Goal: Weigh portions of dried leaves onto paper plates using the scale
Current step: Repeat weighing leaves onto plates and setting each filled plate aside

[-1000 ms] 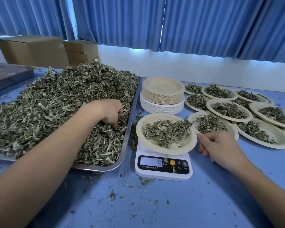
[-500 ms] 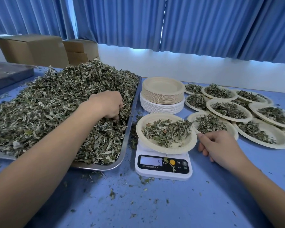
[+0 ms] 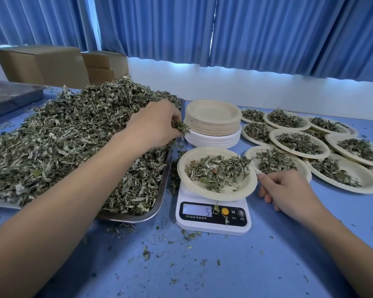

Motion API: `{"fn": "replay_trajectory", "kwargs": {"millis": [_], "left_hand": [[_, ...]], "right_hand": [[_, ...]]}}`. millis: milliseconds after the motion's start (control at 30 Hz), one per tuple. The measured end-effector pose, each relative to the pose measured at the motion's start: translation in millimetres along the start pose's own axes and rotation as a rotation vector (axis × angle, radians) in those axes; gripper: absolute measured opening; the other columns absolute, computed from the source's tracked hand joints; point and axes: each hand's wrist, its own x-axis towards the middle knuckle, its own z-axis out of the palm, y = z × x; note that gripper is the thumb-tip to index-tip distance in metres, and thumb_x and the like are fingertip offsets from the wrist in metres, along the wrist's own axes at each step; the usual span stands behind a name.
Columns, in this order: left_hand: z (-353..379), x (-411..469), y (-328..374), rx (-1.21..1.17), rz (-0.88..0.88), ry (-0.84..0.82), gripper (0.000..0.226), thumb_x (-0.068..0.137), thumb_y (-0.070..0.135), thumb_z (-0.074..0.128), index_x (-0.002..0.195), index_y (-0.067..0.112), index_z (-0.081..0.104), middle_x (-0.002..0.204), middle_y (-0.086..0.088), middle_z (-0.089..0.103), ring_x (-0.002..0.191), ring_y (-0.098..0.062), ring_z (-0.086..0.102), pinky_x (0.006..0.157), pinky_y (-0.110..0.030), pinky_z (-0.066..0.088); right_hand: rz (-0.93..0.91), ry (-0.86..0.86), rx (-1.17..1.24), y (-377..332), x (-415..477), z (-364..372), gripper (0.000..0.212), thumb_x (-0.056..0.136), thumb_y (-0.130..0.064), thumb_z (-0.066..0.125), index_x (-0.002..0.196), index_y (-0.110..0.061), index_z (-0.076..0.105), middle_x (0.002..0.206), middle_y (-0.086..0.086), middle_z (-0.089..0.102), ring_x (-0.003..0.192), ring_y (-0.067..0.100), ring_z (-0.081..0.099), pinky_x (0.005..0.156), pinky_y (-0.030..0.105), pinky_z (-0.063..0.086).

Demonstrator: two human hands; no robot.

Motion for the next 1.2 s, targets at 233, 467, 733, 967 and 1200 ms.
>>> {"fn": "replay_trajectory", "kwargs": {"millis": [233,467,733,967,1200], "left_hand": [[-1,-2,-8,0.316,-0.142,-0.110,0.028,0.091,0.014,0.069,0.117,0.023,0.067,0.108,-0.005,0.067,0.096,-0.033,0.064,0.076,-0.039,0.041],[0,1,-5,-0.035,0.000,-0.125,0.009,0.087,0.022,0.076,0.088,0.031,0.075,0.085,0.008,0.072,0.074,-0.011,0.064,0.067,-0.028,0.052],[17,-5,17,-0.516,0.137,-0.071,0.026,0.081,0.019,0.084,0.105,0.011,0.076,0.075,0.000,0.066,0.056,-0.008,0.054,0.067,-0.025,0.046],[13,-8,17,-0.577,0.173,-0.232,0.024,0.080,0.019,0.085,0.103,0.018,0.076,0.098,-0.001,0.075,0.089,-0.018,0.073,0.091,-0.039,0.058],[3,10,-17,-0.134,0.039,-0.224,0.009,0.092,0.020,0.072,0.100,0.023,0.074,0.098,0.008,0.065,0.088,-0.011,0.062,0.077,-0.029,0.049]], "right_hand": [[0.001,0.003,0.004,0,0,0,0.049,0.103,-0.035,0.054,0.059,-0.023,0.070,0.052,0.003,0.065,0.036,0.017,0.052,0.042,0.025,0.043],[0.001,-0.003,-0.004,-1,0,0,0.049,0.104,-0.036,0.053,0.059,-0.023,0.070,0.052,0.003,0.065,0.036,0.016,0.052,0.045,0.026,0.043],[-0.015,-0.007,-0.014,-1,0,0,0.049,0.104,-0.035,0.053,0.059,-0.024,0.070,0.052,0.003,0.065,0.035,0.016,0.051,0.038,0.022,0.041],[-0.016,-0.010,-0.016,0,0,0,0.047,0.104,-0.035,0.053,0.061,-0.025,0.070,0.052,0.002,0.065,0.035,0.015,0.051,0.039,0.022,0.041],[-0.018,-0.007,-0.010,0,0,-1,0.048,0.104,-0.035,0.053,0.060,-0.024,0.070,0.053,0.003,0.066,0.035,0.015,0.051,0.039,0.023,0.041]]}}
